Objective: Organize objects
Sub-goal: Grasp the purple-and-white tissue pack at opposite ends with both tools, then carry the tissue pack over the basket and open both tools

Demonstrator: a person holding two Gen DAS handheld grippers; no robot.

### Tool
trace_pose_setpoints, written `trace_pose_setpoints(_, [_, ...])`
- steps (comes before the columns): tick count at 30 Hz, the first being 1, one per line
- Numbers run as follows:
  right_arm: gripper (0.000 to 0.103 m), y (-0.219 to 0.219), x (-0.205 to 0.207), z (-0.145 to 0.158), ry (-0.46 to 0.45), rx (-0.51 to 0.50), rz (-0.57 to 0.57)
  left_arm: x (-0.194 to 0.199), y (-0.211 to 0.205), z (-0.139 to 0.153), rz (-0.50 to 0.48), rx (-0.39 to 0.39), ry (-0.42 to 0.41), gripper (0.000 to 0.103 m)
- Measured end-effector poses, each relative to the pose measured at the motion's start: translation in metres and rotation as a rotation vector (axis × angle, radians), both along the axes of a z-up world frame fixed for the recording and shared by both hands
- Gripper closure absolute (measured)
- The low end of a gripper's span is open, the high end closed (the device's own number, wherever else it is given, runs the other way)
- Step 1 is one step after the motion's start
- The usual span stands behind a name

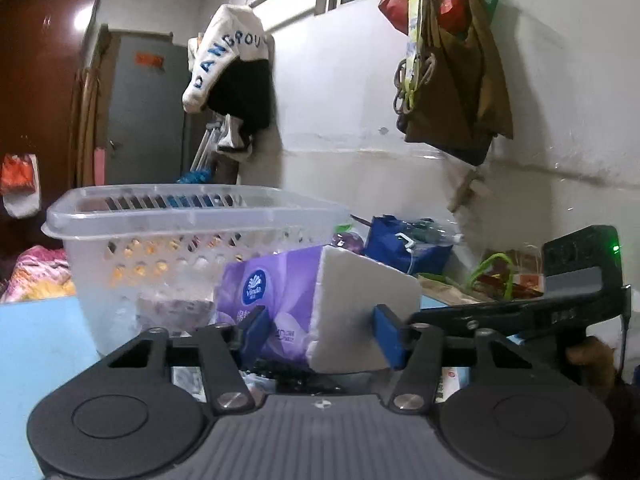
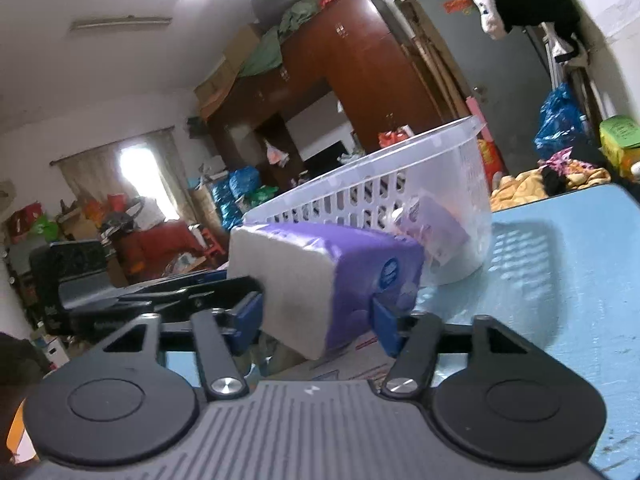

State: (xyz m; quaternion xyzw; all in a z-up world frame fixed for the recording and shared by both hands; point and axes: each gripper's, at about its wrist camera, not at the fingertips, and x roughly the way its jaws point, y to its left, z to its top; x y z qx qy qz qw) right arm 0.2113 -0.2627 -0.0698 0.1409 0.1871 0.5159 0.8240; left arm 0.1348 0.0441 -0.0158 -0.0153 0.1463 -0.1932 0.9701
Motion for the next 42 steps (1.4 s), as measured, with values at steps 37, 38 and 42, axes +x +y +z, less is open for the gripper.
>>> trace_pose_setpoints(37, [0.06,0.022,-0.056,0.104,-0.504,-0.094,-0.106,-0.062,-0.031,0.07,0.077,0.158,-0.336,0.051])
trace_pose_setpoints(38, [0.06,0.025,-0.051,0.109,-0.507,-0.096,-0.102,-0.057,-0.029,0.078,0.085,0.165,-0.34,0.051])
trace_pose_setpoints(42, [0.06,0.04,-0.03,0.126,-0.519,-0.105,-0.1,-0.037,-0.021,0.103,0.115,0.181,-0.34,0.051])
